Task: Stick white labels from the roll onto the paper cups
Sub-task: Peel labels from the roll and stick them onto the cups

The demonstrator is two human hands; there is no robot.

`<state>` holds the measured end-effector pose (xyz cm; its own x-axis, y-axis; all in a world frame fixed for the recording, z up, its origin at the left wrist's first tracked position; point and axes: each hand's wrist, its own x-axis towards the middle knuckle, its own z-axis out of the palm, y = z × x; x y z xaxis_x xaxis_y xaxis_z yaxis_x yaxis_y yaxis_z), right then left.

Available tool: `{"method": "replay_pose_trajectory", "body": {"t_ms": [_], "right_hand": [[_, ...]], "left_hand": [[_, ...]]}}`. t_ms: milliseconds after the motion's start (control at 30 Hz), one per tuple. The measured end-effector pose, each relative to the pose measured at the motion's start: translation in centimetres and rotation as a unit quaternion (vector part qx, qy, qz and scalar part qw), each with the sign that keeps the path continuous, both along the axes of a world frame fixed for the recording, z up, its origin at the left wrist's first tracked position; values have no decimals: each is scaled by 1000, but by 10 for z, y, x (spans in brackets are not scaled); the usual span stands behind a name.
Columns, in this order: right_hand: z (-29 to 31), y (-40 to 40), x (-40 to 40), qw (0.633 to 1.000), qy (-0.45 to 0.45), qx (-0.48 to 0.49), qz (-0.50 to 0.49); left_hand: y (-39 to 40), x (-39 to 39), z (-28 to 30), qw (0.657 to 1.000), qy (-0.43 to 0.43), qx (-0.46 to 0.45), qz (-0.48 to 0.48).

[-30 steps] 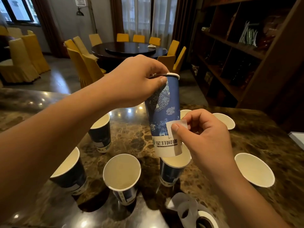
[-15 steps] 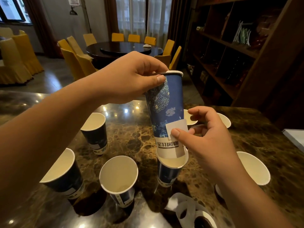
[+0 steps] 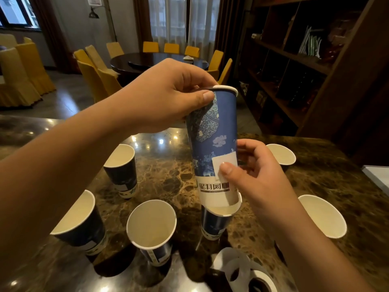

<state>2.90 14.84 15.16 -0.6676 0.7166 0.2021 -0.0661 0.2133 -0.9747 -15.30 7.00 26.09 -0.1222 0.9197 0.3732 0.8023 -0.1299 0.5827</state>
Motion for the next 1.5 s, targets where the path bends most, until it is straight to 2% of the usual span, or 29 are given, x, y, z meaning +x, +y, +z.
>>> {"method": "replay_pose_trajectory", "body": {"t_ms": [100,200,367,633,833,1333,1500], "right_hand": [[-1,-5,-3,997,-40,59,-17],[-3,-5,-4,995,-67,76,-12],[-4,-3,5,997,-33,58,-42],[-25,-3,35,993,-44,20,-105],[-41,-7,48,986,-100,2,-131],[-76,-9,71,974,-194,0,-120],[-79,-9,71,974,-195,19,-111]], "left_hand": [[2,3,-1,999,39,11,32],[5,3,-2,997,58,18,36],[14,-23,-7,994,91,18,51],[32,-53,-75,962,236,-129,50],[39,-50,-120,945,280,-165,43],[31,-49,-146,923,311,-219,53],[23,-35,-139,938,271,-200,87]]}}
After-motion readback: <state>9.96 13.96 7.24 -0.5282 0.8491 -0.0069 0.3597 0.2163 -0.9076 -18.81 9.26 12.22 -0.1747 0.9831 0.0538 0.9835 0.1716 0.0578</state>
